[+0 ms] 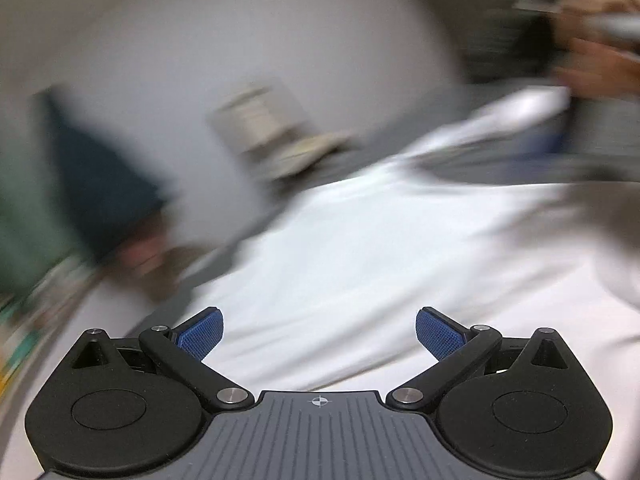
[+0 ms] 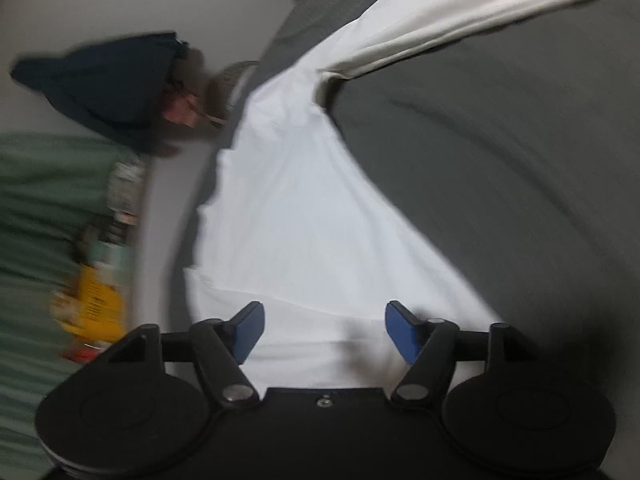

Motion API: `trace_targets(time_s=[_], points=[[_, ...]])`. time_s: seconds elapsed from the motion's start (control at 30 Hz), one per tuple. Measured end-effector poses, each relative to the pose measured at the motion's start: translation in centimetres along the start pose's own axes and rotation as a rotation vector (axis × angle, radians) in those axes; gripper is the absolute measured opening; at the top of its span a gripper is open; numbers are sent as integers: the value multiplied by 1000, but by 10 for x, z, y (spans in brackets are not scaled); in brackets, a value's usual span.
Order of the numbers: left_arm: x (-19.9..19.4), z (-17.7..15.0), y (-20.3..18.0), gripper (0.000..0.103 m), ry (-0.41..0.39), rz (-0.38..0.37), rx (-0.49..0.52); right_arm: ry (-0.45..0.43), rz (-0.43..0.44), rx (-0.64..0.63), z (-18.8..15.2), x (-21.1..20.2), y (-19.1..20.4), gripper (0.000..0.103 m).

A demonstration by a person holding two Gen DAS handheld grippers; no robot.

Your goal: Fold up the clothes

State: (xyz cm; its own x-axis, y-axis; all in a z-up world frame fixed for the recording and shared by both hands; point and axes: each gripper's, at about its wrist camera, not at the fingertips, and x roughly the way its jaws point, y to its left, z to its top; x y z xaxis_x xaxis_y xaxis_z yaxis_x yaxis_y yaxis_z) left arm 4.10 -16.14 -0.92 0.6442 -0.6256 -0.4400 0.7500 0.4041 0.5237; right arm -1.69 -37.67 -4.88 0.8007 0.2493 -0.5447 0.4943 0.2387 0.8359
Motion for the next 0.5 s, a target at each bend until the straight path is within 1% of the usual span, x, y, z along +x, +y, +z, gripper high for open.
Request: trace_targets(time_s=[0.03,0.07,0.13,0.17,0.2,0.23,0.27,0.3,0.33,0.37,0.4,0.43,0.5], points=[[6,10,-19,103,4,-52,43,34,41,27,6,0,-1,67],[13,18,-30,102,9,-83,68,73,79,35,12,0,0,67],[26,29,-49,102,12,-143,120,168,159,-22,24,0,10,67],[31,33,-57,100,9,-173,150,217,213,-72,30,-2,18,72],[37,36,-65,99,7,-203,179,253,273,-108,34,-4,24,74],[43,39,-70,96,15,-241,205,290,346,-148,39,-7,30,76],[49,42,-74,87,24,-280,230,321,406,-191,43,-8,34,79],[54,45,-78,81,30,-318,249,351,465,-235,46,-10,38,80],[58,47,-83,68,35,-345,265,376,516,-271,50,-10,41,81],[61,50,-88,62,41,-371,280,378,529,-279,52,-9,40,81],[64,52,-93,60,46,-397,296,381,538,-284,55,-8,39,81],[64,53,-94,55,43,-412,294,388,525,-276,56,-5,36,81],[62,55,-98,54,35,-442,290,408,494,-259,58,4,29,81]])
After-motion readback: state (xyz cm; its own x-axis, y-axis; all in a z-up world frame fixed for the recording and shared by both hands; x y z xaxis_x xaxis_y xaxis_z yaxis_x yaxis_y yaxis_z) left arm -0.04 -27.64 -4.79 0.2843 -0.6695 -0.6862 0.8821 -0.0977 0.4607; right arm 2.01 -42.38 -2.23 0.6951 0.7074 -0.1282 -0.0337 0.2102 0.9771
